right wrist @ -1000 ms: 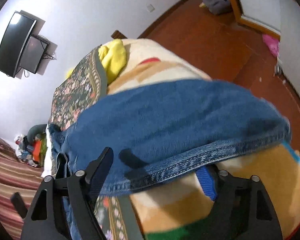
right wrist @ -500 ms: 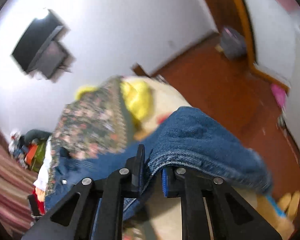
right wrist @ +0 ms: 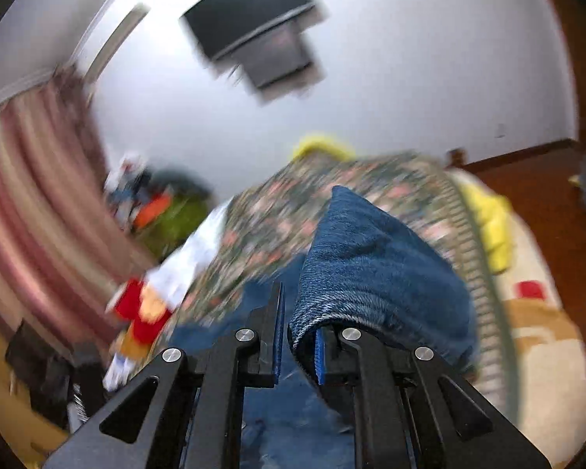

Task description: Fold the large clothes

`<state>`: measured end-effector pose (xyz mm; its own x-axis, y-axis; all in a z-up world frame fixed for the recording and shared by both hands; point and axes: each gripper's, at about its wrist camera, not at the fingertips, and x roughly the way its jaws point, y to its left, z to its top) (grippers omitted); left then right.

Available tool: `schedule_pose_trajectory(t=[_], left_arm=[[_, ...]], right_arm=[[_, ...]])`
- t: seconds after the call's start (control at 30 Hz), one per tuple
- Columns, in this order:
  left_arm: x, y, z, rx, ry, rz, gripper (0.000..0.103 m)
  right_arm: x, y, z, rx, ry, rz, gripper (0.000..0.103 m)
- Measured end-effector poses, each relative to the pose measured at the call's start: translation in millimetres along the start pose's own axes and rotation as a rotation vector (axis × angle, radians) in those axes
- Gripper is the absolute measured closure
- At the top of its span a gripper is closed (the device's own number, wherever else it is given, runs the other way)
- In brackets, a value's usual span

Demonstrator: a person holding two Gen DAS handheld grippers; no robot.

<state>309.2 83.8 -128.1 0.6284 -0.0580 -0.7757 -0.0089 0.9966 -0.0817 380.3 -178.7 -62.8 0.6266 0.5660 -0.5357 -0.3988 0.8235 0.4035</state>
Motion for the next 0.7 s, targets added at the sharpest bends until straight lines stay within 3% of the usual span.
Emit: schedule_pose_trajectory(t=[0.13,0.3,0.43,0.57,0.7], left_arm=[[-27,15,-16,0.021,-0.024,0.012,0.024],[-45,25,-34,0.056,-0.042,0.049,0.024],[-42,29,-41,0.042,-0.023,0.052,0.024],[-34,23,-41,0.027,-0.009,0.043,0.024],[-25,8,-33,0.03,0.005,0.026,0.024]], right_arm=[[58,34,-43,-0.074,0.187,0.009,0.093],[110,23,-93,-0.088,0.428,-0.066,0.092],[140,10,-129,-0.151,0.726,-0.145,0.092],[117,13,-139,-0.251,0.714,-0.134,0.092],[78,10,-127,-0.212,0.667,-0.068,0.092]])
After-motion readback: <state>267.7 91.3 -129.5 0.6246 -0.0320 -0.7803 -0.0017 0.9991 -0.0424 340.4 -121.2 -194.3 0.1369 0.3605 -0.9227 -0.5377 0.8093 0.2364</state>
